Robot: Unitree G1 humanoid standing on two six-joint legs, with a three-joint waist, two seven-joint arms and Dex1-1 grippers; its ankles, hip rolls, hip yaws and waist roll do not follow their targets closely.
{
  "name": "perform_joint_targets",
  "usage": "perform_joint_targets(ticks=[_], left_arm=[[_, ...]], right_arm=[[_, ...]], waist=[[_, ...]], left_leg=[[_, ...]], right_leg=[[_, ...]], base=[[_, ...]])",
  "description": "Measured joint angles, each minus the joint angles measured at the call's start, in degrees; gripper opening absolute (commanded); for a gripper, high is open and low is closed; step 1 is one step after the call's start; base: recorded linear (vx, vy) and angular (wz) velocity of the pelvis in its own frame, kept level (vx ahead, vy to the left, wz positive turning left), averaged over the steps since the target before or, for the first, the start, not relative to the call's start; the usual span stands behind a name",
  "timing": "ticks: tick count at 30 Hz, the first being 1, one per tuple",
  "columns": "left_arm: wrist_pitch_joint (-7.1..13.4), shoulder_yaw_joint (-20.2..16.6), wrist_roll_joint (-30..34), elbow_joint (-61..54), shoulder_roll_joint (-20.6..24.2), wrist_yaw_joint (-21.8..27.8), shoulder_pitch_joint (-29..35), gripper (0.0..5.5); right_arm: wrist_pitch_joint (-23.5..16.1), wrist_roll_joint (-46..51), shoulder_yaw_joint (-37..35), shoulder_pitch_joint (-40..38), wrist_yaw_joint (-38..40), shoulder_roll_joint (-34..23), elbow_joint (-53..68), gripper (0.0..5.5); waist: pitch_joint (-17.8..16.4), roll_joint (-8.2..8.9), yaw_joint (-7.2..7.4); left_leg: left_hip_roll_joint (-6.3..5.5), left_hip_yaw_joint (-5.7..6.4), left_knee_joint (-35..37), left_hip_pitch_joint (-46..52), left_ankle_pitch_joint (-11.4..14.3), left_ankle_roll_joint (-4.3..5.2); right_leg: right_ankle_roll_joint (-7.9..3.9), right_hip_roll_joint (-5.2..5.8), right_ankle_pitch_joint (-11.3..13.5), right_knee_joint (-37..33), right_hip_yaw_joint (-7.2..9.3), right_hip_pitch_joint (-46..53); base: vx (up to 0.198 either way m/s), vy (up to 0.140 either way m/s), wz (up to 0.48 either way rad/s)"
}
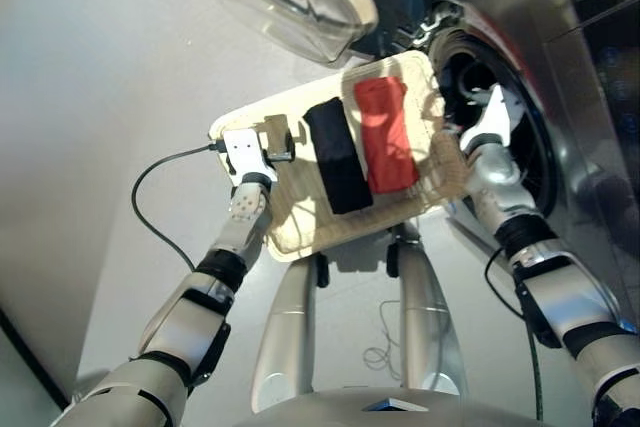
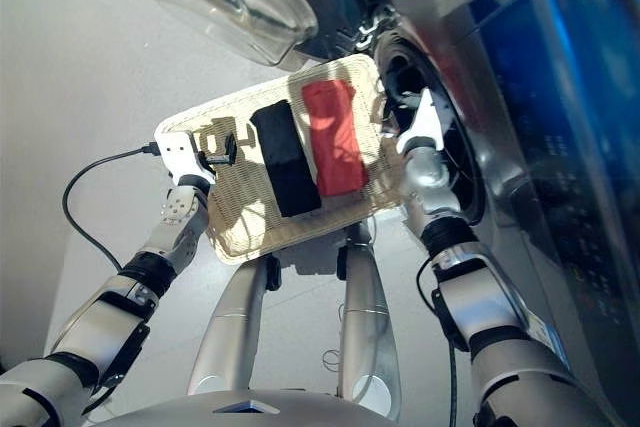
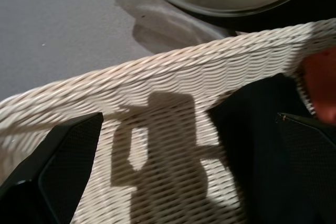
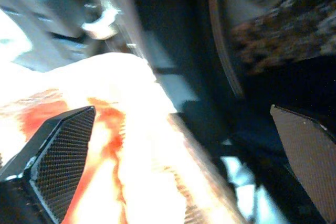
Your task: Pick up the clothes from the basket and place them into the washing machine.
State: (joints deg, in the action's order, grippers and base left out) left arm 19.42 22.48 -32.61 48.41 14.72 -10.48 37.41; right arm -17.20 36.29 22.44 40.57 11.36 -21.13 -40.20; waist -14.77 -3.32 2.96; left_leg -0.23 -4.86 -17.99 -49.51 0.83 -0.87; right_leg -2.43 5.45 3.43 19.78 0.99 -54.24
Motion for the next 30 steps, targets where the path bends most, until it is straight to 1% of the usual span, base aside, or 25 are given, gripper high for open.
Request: perform_joint_targets(ticks=[3,4,6,7,9,10,12,14,16,23,25,28,30], left_arm=[[-0.68,0.22,0.0,1.78,-0.89,-0.06,1.48,5.5],[-0.85,0.17,0.01,2.57,-0.91,-0.16,1.68,5.5],[-1.17,-0.43,0.04,4.92,-1.8,-0.67,2.37,5.5],[-1.59,-0.56,0.06,6.09,-2.63,-1.19,2.46,5.5],[-2.37,-0.74,0.3,8.18,-3.44,-1.39,2.86,5.5],[-2.72,-0.84,0.74,8.94,-3.6,-1.79,2.93,5.5],[-3.32,-0.99,1.02,9.78,-3.86,-2.04,3.31,5.5],[-3.79,-2.68,0.95,11.87,-4.4,-2.64,4.12,5.5],[-3.83,-3.66,0.87,12.19,-4.45,-3.12,4.41,5.5],[-4.12,-6.2,-0.26,14.03,-4.18,-3.78,6.58,5.5],[-4.35,-7.1,-0.47,14.08,-4.18,-3.84,7.09,5.5],[-4.48,-7.21,-0.58,14.19,-3.83,-4.23,7.72,5.5],[-4.49,-7.32,-0.68,14.19,-3.53,-4.24,7.85,5.5]], right_arm=[[-0.95,-0.03,3.2,-1.89,-1.34,0.56,5.2,5.5],[-1.05,-0.11,4.31,-2.03,-1.89,0.9,6.93,5.5],[-1.65,-0.19,5.46,-2.57,-2.26,1.72,9.89,5.5],[-2.11,-0.52,6.38,-2.7,-2.29,2.35,11.08,5.5],[-2.13,-0.73,7.42,-2.71,-2.58,3.41,12.46,5.5],[-2.14,-0.74,7.56,-2.76,-2.6,3.87,13.16,5.5],[-2.16,-0.83,8.1,-2.86,-2.62,4.18,14.23,5.5],[-2.16,-0.76,8.73,-2.98,-2.62,4.19,14.99,5.5],[-2.3,-0.57,9.33,-3.47,-2.68,4.17,16.92,5.5],[-3.24,0.04,11.71,-3.64,-2.96,4.31,21.07,5.5],[-3.26,0.05,11.72,-3.62,-3.05,4.3,21.65,5.5],[-3.27,0.09,11.71,-3.58,-3.07,4.28,21.93,5.5],[-3.27,0.09,11.78,-3.61,-3.2,4.21,21.95,5.5]], waist=[[-0.03,0.07,0.16],[-0.02,0.26,0.17],[-0.06,0.33,0.43],[-0.04,0.4,0.78],[-0.03,0.49,1.23],[-0.03,0.53,1.52],[-0.1,0.64,1.59],[-0.34,1.05,1.71],[-0.39,1.22,1.9],[-0.28,1.46,3.35],[-0.19,1.62,3.44],[0.03,2.02,3.43],[0.15,2.29,3.55]], left_leg=[[0.05,-0.69,0.03,-0.02,0.05,0.02],[0.21,-1.21,0.08,-0.02,0.07,0.05],[0.32,-1.73,0.06,-0.32,0.09,0.05],[0.58,-1.89,-0.1,-0.83,0.09,0.06],[0.67,-1.99,-0.46,-2.14,0.1,0.07],[0.83,-1.99,-0.81,-2.88,0.16,0.16],[1.06,-2.01,-1.36,-4.16,0.31,0.31],[1.25,-2.26,-1.55,-4.52,0.46,0.43],[1.35,-2.25,-1.76,-5.01,0.67,0.52],[2.08,-2.3,-3.8,-7.8,1.56,0.66],[2.27,-2.32,-4.52,-8.82,1.82,0.7],[2.63,-2.31,-6.25,-10.47,2.57,0.74],[2.63,-2.52,-6.56,-10.83,2.7,0.68]], right_leg=[[0.0,-0.44,0.46,-0.44,-0.79,-0.24],[0.01,-0.71,0.92,-1.01,-1.23,-0.25],[-0.01,-0.89,1.26,-1.27,-1.75,-0.73],[-0.04,-1.01,1.27,-1.42,-1.94,-1.18],[-0.15,-1.29,1.55,-1.73,-2.01,-2.18],[0.0,-1.42,1.76,-1.78,-2.03,-2.81],[0.25,-1.73,2.23,-1.83,-2.2,-3.89],[0.34,-2.0,2.48,-1.82,-2.56,-4.39],[0.4,-2.2,2.56,-1.81,-2.86,-4.93],[0.54,-2.85,2.8,-1.75,-2.93,-6.91],[0.58,-3.03,2.88,-1.54,-2.99,-7.78],[0.58,-3.45,2.95,-0.91,-3.24,-9.12],[0.55,-3.48,2.93,-0.7,-3.52,-9.56]], base=[[0.004,-0.001,-0.063],[0.02,-0.006,-0.2],[0.013,-0.01,-0.098],[0.0,0.0,0.0],[0.0,0.0,0.0],[0.0,0.0,0.0],[0.0,0.0,0.0],[0.0,0.0,0.0],[0.0,0.0,0.0],[0.0,0.0,0.0],[0.0,0.0,0.0],[0.0,0.0,0.0],[0.0,0.0,0.0]])
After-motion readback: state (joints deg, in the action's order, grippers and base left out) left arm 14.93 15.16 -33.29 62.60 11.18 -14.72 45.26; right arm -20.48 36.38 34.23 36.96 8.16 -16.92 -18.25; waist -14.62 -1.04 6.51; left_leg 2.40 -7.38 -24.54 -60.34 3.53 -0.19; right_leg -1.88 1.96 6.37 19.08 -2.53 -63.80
